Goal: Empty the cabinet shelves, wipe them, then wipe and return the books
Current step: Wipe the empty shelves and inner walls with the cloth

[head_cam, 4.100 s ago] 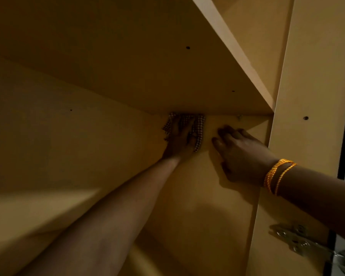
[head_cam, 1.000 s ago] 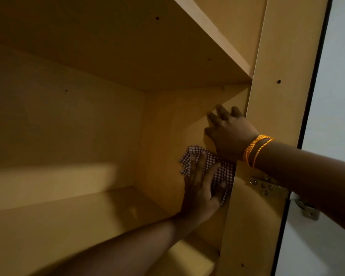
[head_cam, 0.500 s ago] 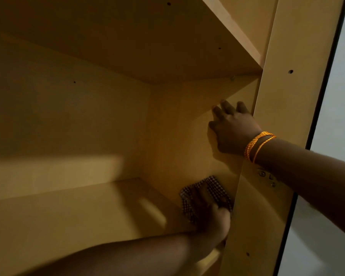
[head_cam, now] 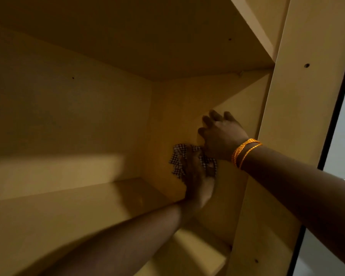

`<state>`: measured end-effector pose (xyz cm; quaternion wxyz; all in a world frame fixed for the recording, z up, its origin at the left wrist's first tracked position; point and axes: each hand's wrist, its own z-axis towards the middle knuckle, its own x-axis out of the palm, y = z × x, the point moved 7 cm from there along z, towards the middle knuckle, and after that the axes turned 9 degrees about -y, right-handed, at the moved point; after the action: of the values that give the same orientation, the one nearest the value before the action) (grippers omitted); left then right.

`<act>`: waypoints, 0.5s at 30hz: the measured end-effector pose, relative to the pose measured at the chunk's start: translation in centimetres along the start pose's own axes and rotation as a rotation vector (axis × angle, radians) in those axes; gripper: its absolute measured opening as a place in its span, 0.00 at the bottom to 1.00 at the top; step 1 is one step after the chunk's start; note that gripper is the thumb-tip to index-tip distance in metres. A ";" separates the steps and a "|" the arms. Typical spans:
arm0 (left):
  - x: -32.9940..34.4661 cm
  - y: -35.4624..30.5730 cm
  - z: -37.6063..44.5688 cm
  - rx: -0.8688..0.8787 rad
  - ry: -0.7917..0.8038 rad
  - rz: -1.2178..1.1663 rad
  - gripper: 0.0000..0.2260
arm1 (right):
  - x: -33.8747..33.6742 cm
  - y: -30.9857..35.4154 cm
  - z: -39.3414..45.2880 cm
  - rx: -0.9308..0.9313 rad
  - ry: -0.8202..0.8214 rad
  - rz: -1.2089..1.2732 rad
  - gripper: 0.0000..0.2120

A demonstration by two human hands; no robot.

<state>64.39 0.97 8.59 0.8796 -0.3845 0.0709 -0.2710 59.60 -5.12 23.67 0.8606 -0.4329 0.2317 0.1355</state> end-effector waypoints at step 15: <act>-5.0 13.3 5.3 -0.336 -0.111 0.287 0.27 | 6.2 4.8 0.6 -0.189 0.074 -0.053 0.33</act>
<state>67.55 14.44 2.40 0.8352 -0.5260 0.1207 -0.1057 63.01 -1.61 17.52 0.8102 -0.5227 0.2379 0.1178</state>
